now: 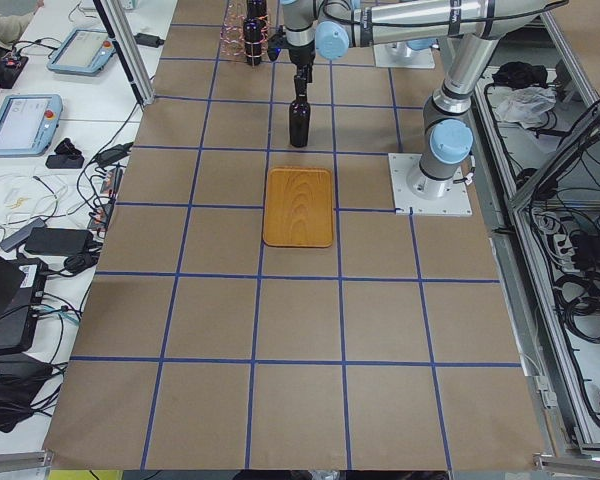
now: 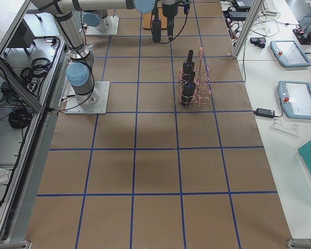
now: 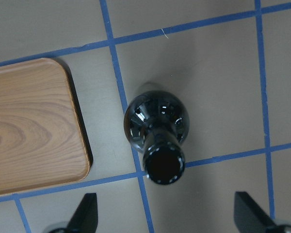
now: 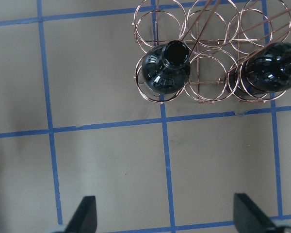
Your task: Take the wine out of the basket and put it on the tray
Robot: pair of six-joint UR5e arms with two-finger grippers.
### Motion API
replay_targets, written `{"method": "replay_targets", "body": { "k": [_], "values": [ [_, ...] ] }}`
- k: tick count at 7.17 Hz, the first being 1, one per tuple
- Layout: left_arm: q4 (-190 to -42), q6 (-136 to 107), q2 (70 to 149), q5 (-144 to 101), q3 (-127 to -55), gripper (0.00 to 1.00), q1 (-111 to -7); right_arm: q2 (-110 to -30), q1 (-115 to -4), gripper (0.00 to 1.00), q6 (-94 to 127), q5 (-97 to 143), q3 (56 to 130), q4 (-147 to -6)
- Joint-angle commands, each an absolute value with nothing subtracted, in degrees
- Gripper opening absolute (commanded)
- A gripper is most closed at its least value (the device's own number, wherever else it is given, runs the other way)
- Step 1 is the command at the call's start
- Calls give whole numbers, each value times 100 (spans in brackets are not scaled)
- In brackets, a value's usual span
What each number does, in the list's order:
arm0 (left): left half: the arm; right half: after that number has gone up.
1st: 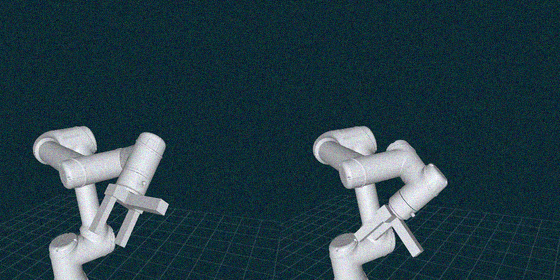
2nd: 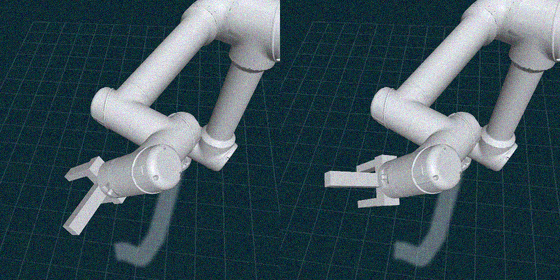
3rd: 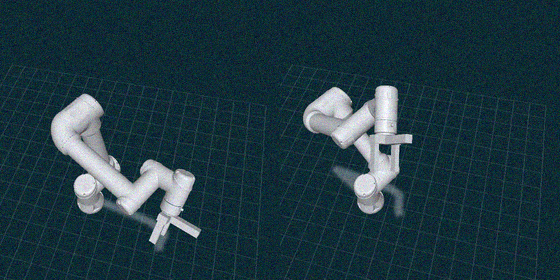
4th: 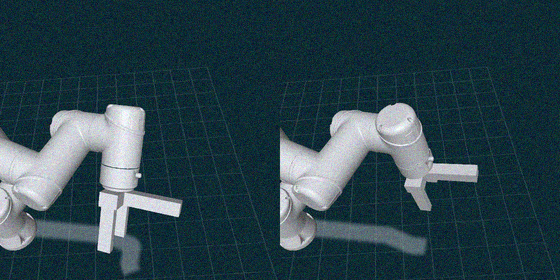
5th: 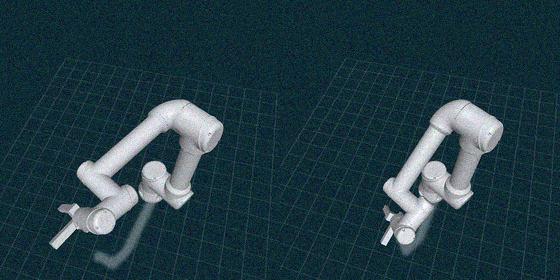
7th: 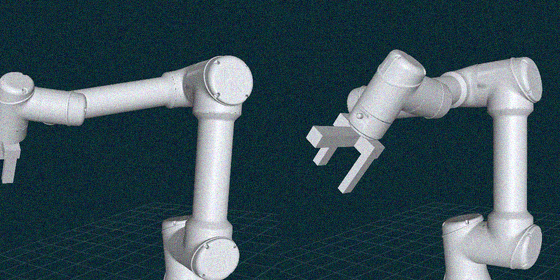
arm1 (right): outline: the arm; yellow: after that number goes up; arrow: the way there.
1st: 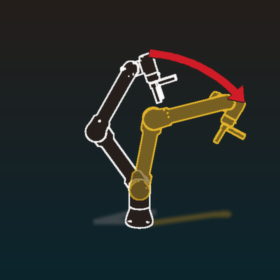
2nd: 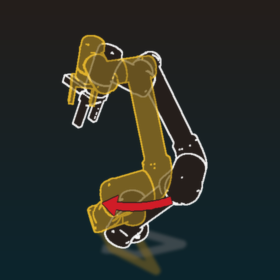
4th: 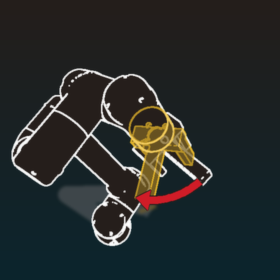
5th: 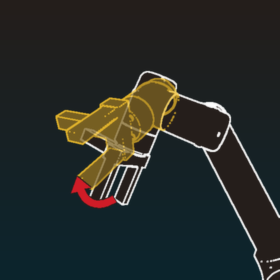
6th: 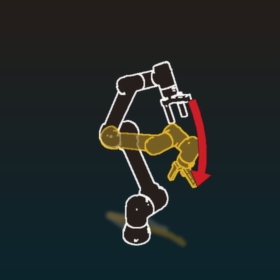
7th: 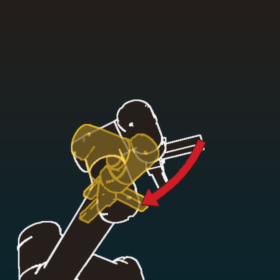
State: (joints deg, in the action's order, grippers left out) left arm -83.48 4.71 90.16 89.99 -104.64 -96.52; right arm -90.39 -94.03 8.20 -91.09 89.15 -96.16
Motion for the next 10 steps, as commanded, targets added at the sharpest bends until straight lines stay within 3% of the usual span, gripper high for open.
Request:
{"method": "replay_targets", "body": {
  "k": [1,4,6,7,9,10],
  "values": [
    [-8341,475,9105,9000,-10485,77,-9650,-9035,-9475,100,844,-9036,8877,-9607],
    [-8350,475,9158,9009,-10477,49,-9650,-9044,-9439,100,852,-9044,8860,-9606],
    [-8411,510,9202,8983,-10442,11,-9650,-8991,-9457,100,861,-9070,8666,-9248],
    [-8402,527,9228,8974,-10415,0,-9650,-9000,-9457,100,853,-9062,8683,-9203],
    [-8402,501,9229,8982,-10389,0,-9650,-8991,-9457,100,853,-9035,8692,-9220],
    [-8394,431,9194,8991,-10389,77,-9650,-8991,-9457,100,853,-9053,8692,-9220]
  ]
}}
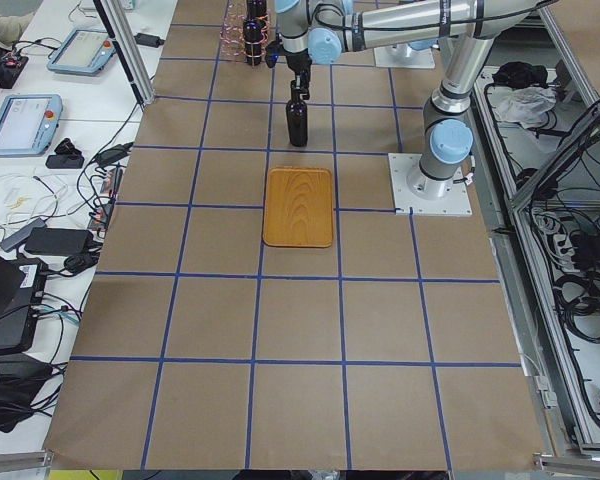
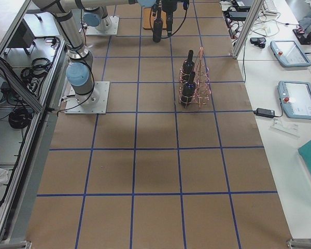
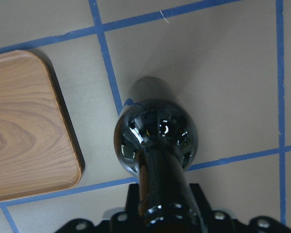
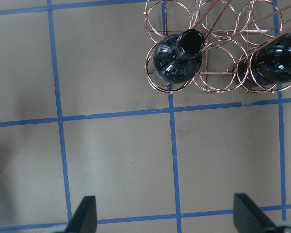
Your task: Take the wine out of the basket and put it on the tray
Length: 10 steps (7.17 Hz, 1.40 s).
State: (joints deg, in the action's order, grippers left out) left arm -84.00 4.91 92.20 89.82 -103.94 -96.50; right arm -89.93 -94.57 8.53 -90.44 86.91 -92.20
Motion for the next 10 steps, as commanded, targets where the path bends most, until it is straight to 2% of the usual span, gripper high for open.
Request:
{"method": "replay_targets", "body": {
  "k": [1,5,6,7,8,10],
  "values": [
    [-8420,431,9185,9035,-10389,100,-9650,-8991,-9457,100,853,-9044,8701,-9220],
    [-8403,439,9149,9026,-10380,100,-9650,-9000,-9457,100,853,-9035,8710,-9228],
    [-8333,448,9184,9009,-10380,94,-9650,-9017,-9457,100,853,-9070,8710,-9220],
    [-8341,448,9202,9009,-10389,92,-9650,-8991,-9457,100,844,-9088,8727,-9202],
    [-8341,474,9211,9009,-10389,87,-9650,-8983,-9466,100,826,-9053,8728,-9280],
    [-8341,483,9229,8991,-10389,62,-9650,-8974,-9466,100,844,-9053,8745,-9220]
  ]
}}
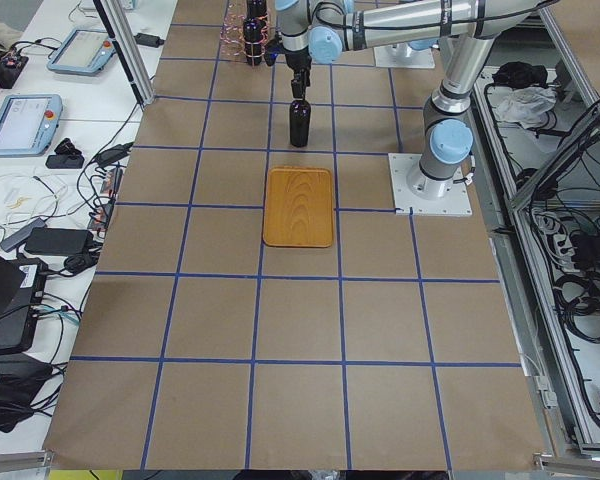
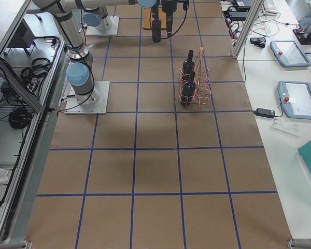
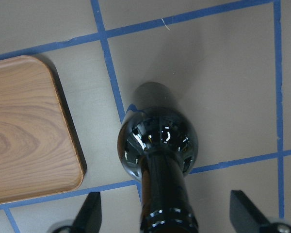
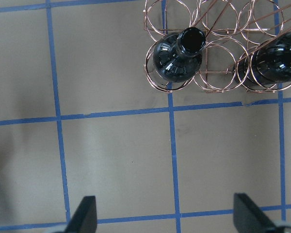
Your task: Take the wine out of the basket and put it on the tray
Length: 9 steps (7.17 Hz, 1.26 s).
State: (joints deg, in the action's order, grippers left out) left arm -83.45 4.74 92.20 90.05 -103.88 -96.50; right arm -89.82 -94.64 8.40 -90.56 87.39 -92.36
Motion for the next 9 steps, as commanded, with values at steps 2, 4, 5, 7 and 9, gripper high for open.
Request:
{"method": "replay_targets", "body": {
  "k": [2,4,5,7,9],
  "values": [
    [-8358,413,9229,8991,-10389,40,-9650,-8842,-9440,100,861,-9149,8754,-9246],
    [-8350,448,9229,8991,-10389,0,-9650,-8886,-9431,100,844,-9070,8789,-9150],
    [-8350,431,9237,9000,-10380,0,-9642,-8877,-9526,100,783,-8966,8859,-8888],
    [-8541,474,9185,9096,-10153,0,-9607,-9005,-9677,100,642,-9566,9088,-8534],
    [-9060,806,9184,9455,-9652,0,-9318,-9280,-9957,100,642,-9554,8887,-8552]
  ]
}}
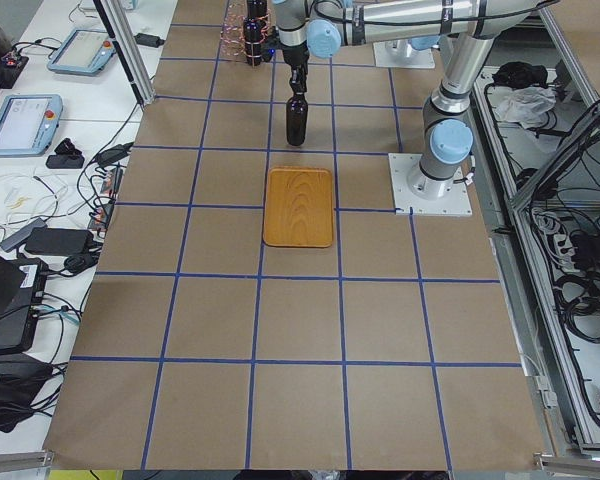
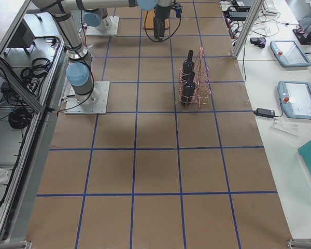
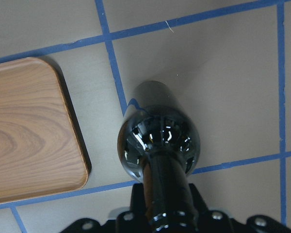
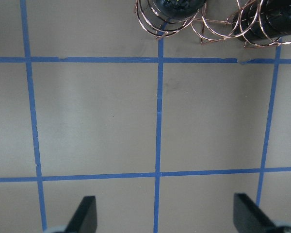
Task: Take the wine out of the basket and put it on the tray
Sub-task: 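Lower the bottle onto the wooden tray with the left gripper, laying it down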
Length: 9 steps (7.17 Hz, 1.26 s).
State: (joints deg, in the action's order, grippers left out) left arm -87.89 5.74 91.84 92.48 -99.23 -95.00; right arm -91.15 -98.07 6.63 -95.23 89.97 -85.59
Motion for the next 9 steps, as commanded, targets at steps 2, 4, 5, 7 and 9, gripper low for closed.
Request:
{"method": "replay_targets", "body": {
  "k": [2,4,5,7,9],
  "values": [
    [-9062,1718,8992,9692,-9633,0,-8556,-8834,-9914,100,624,-9607,8807,-8429],
    [-9009,3235,8912,9782,-9641,0,-7564,-8789,-9915,100,607,-9676,8667,-8411],
    [-9009,3913,8903,9774,-9703,0,-7045,-8754,-9905,100,633,-9668,8640,-8429],
    [-8974,4324,9034,9695,-9825,0,-6444,-8509,-9888,100,676,-9694,8596,-8499],
    [-8938,4324,9105,9677,-9861,0,-6434,-8621,-9870,100,624,-9703,8412,-8473]
  ]
}}
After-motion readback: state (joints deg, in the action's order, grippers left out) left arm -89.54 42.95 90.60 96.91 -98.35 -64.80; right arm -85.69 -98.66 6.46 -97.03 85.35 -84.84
